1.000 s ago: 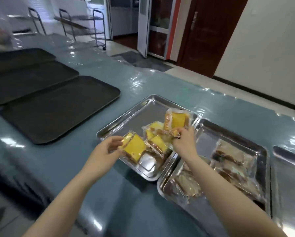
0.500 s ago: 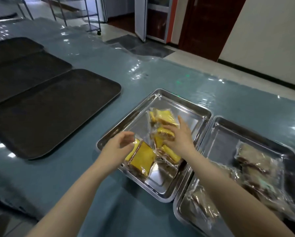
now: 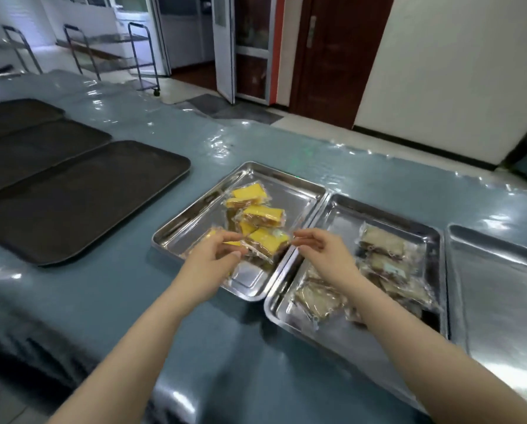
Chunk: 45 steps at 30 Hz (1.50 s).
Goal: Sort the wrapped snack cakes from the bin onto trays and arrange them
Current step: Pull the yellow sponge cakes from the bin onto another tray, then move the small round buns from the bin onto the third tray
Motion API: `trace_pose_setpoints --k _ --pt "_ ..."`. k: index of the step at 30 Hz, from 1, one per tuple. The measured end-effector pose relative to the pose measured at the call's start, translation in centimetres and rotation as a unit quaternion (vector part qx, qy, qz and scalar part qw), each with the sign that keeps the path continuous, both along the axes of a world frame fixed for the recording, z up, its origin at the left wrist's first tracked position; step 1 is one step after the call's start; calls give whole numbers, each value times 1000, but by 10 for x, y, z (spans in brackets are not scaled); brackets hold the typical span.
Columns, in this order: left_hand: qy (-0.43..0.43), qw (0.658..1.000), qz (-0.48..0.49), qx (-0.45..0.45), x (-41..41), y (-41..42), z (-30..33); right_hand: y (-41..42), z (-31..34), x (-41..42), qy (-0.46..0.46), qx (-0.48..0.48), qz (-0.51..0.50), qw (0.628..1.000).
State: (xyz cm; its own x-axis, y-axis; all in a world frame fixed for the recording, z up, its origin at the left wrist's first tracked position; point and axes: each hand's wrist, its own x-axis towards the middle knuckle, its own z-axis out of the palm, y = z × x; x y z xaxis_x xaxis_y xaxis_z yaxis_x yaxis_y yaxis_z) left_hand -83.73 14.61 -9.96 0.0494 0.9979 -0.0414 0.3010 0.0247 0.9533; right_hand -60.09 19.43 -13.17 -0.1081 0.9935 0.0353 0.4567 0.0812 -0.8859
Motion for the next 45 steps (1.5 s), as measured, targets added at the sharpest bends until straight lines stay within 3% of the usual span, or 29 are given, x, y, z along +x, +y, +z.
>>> trace_pose_setpoints --k 10,14,18,29,36,42,45 --pt "-58 993 -105 20 127 -106 40 -164 64 122 96 -21 19 995" --pt "-63 980 -188 33 181 -128 63 -215 91 181 194 -20 -25 980" --pt "-89 964 -245 47 239 -143 79 -260 106 242 216 29 -95 971" --pt "-157 928 -322 97 459 -188 107 -379 153 453 118 149 -265 945" --pt "-177 930 -305 103 606 -213 101 -405 151 601 43 99 -271 956" --pt "-150 937 -304 84 692 -221 94 -398 152 697 -25 48 -256 965" --pt "-103 941 -305 101 725 -218 94 -383 148 737 -81 -20 -227 970"
